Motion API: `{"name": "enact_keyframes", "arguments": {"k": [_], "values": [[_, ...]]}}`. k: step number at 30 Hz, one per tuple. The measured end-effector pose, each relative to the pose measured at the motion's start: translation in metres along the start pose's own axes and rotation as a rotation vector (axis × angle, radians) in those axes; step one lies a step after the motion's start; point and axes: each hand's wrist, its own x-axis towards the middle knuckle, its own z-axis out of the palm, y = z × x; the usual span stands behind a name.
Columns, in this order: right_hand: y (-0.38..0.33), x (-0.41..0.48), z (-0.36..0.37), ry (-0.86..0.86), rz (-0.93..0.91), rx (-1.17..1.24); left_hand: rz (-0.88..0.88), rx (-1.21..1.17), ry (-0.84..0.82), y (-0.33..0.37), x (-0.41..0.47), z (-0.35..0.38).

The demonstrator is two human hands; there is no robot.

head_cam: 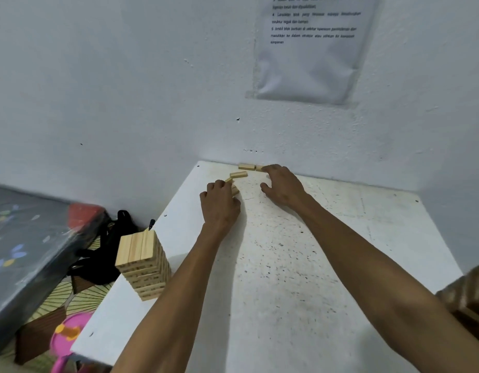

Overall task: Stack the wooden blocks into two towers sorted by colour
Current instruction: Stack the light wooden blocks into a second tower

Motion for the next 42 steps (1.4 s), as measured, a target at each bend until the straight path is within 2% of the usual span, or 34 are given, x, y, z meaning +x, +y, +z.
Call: {"name": "enact_keyframes", "arguments": {"k": [7, 13, 20, 24, 30, 42], "values": [[0.007, 0.023, 0.017, 0.021, 0.002, -0.039, -0.037, -0.092, 0.113, -0.005, 0.01, 0.03], [0.008, 0.025, 0.03, 0.175, 0.057, -0.018, -0.026, -0.2, 0.176, -0.007, 0.007, 0.036], [0.001, 0.002, 0.037, 0.27, 0.122, 0.069, -0.042, -0.277, 0.161, -0.008, -0.003, 0.033], [-0.004, -0.032, 0.038, 0.32, 0.135, 0.142, 0.015, -0.317, 0.115, -0.005, -0.02, 0.026], [-0.018, -0.102, 0.031, 0.357, 0.106, 0.258, 0.004, -0.416, 0.11, 0.004, -0.065, 0.008], [-0.056, -0.252, 0.018, 0.346, 0.008, 0.314, 0.093, -0.467, 0.058, -0.006, -0.177, -0.029]]}}
